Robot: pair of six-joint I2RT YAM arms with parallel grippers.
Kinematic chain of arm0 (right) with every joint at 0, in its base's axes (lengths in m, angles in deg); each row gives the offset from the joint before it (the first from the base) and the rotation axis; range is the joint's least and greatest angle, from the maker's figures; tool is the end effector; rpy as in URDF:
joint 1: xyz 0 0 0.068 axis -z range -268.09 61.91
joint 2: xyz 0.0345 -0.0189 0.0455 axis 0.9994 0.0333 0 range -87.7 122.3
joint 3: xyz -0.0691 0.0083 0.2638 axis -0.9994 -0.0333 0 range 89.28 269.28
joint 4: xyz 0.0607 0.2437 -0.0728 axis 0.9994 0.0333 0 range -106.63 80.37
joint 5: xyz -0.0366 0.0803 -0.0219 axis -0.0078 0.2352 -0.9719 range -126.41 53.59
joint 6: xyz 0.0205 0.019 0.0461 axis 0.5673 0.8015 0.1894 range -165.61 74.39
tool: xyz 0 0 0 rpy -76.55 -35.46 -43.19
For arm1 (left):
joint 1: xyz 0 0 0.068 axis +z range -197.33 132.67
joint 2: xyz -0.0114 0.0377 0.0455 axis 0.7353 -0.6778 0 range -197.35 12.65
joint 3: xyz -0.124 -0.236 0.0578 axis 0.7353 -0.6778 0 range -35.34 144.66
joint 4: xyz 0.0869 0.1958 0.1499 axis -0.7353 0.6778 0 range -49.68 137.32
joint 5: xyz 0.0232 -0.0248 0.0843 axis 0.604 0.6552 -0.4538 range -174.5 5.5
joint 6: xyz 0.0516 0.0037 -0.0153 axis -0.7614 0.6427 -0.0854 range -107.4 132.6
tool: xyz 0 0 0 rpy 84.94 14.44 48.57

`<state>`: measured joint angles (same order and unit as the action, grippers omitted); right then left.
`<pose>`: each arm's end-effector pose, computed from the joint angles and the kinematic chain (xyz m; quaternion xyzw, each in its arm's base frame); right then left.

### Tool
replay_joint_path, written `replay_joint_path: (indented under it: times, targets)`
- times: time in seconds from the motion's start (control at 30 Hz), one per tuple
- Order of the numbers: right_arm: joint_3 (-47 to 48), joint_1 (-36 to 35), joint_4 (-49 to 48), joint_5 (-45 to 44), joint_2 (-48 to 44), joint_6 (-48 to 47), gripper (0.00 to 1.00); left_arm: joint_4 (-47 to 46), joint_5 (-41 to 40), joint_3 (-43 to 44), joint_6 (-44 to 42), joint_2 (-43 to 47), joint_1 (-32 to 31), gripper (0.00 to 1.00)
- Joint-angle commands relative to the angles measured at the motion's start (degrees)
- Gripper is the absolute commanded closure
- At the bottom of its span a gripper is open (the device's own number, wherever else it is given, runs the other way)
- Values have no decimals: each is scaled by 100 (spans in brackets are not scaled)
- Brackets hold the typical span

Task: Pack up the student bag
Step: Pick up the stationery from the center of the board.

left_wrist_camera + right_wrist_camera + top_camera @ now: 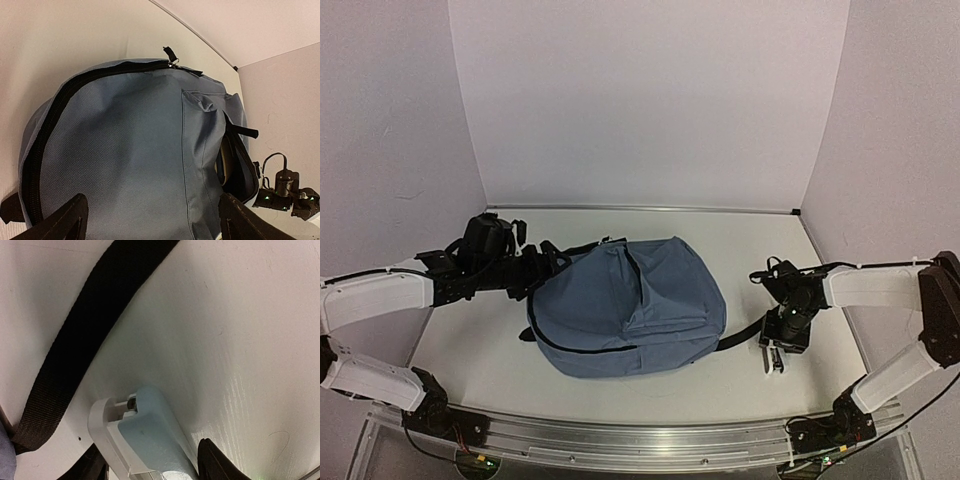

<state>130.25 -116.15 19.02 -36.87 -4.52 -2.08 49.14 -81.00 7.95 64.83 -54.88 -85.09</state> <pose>0.2062 0.1095 0.1483 0.1342 0.9853 0.0586 0.0880 0.2034 -0.1601 0.2518 -0.0962 0.8735 -0.3559 0.3179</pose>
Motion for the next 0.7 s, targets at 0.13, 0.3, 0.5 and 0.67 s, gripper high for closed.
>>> replay_joint_path:
  times: [0.13, 0.3, 0.5, 0.67]
  targets:
    - [57, -119, -132, -3, 292, -100, 58, 206, 141, 228, -222, 142, 45, 8]
    - [136, -152, -87, 151, -29, -32, 75, 214, 286, 308, -510, 239, 41, 8]
    - [773, -287, 362, 141, -871, 94, 95, -77, 899, 456, -896, 364, 33, 7]
    - [1798, -648, 191, 402, -1530, 214, 100, -376, 1538, 683, -1157, 337, -62, 7]
